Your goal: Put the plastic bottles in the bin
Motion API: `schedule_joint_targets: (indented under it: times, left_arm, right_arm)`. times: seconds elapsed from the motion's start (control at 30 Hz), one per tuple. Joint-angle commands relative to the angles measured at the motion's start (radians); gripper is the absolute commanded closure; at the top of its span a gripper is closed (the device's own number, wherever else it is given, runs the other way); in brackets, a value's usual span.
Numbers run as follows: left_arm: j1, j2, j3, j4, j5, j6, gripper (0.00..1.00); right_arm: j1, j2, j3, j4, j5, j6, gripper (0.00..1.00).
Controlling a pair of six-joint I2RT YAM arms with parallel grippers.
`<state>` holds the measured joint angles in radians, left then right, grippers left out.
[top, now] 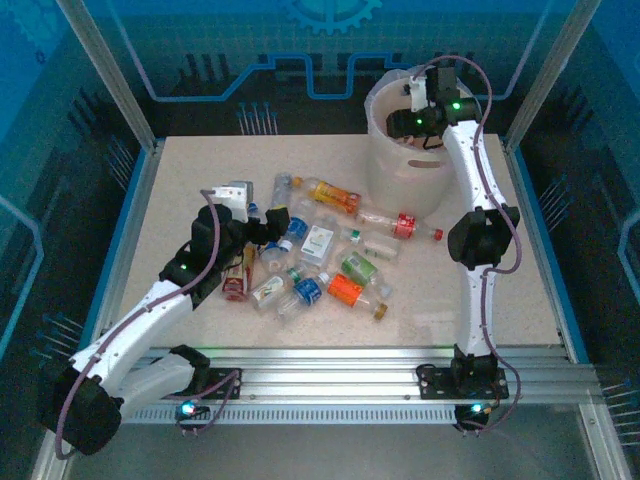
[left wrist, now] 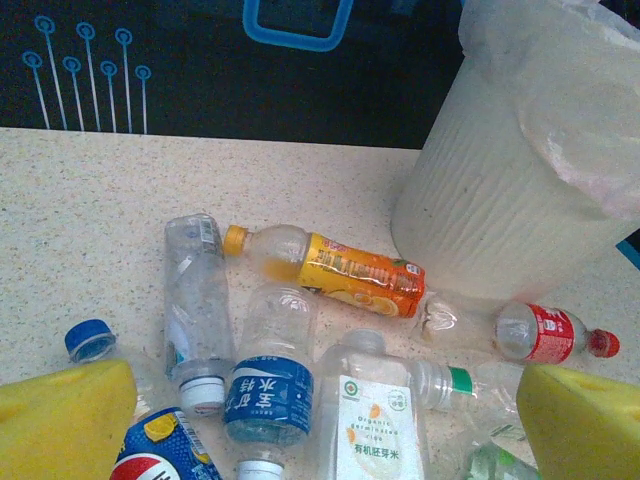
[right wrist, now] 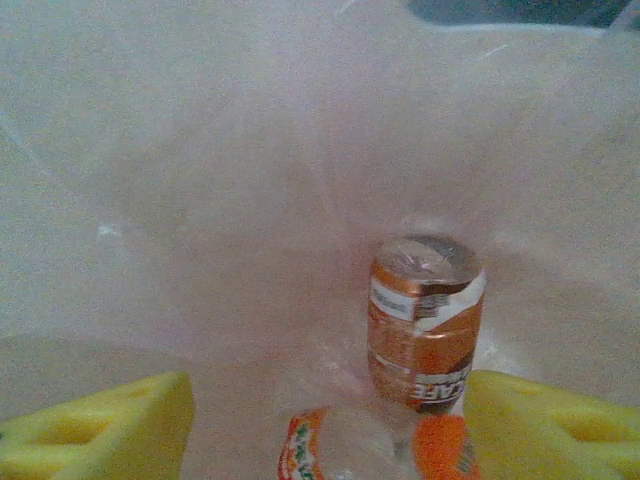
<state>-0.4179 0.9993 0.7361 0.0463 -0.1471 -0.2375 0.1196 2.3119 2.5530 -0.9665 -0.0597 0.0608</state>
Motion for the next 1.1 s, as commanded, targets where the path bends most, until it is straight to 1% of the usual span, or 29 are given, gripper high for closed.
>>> schedule_joint_targets:
  times: [0.0, 0.17, 0.23, 0.27, 0.3, 0.4, 0.53, 0.77, 0.9, 1.07]
  left_arm:
    - [0.002, -0.006, 0.023, -0.025, -0.026, -0.004, 0.01]
    - [0.004, -0.011, 0.024, -0.034, -0.032, 0.001, 0.01]
    - [0.002, -0.011, 0.024, -0.034, -0.034, 0.003, 0.01]
    - [0.002, -0.011, 0.023, -0.034, -0.034, 0.002, 0.01]
    - [0.002, -0.011, 0.023, -0.035, -0.032, 0.003, 0.01]
    - [0.005, -0.011, 0.023, -0.042, -0.038, 0.003, 0.01]
    - [0.007, -0.013, 0.028, -0.083, -0.058, 0.013, 0.01]
    - [0.052, 0.009, 0.073, -0.283, -0.075, 0.025, 0.01]
    - [0.094, 0.016, 0.074, -0.399, -0.079, -0.003, 0.01]
    - [0.124, 0.004, 0.039, -0.461, -0.063, -0.053, 0.01]
  right_arm:
    - [0.013, -0.005, 0.03, -0.026, 0.034, -0.009, 0.22]
    - [0.019, -0.034, 0.03, -0.025, 0.075, -0.01, 0.15]
    - [0.027, -0.051, 0.024, -0.027, 0.097, -0.015, 0.08]
    - [0.031, -0.058, 0.021, -0.028, 0.11, -0.018, 0.01]
    - [0.037, -0.069, 0.016, -0.03, 0.127, -0.021, 0.0]
    - [0.054, -0.106, -0.011, -0.025, 0.161, -0.029, 0.0]
    - [0.085, -0.181, -0.089, -0.007, 0.201, -0.024, 0.0]
    - [0.128, -0.377, -0.327, 0.055, 0.28, 0.025, 0.0]
    - [0.145, -0.509, -0.477, 0.092, 0.322, 0.06, 0.0]
    - [0.156, -0.649, -0.622, 0.142, 0.371, 0.097, 0.0]
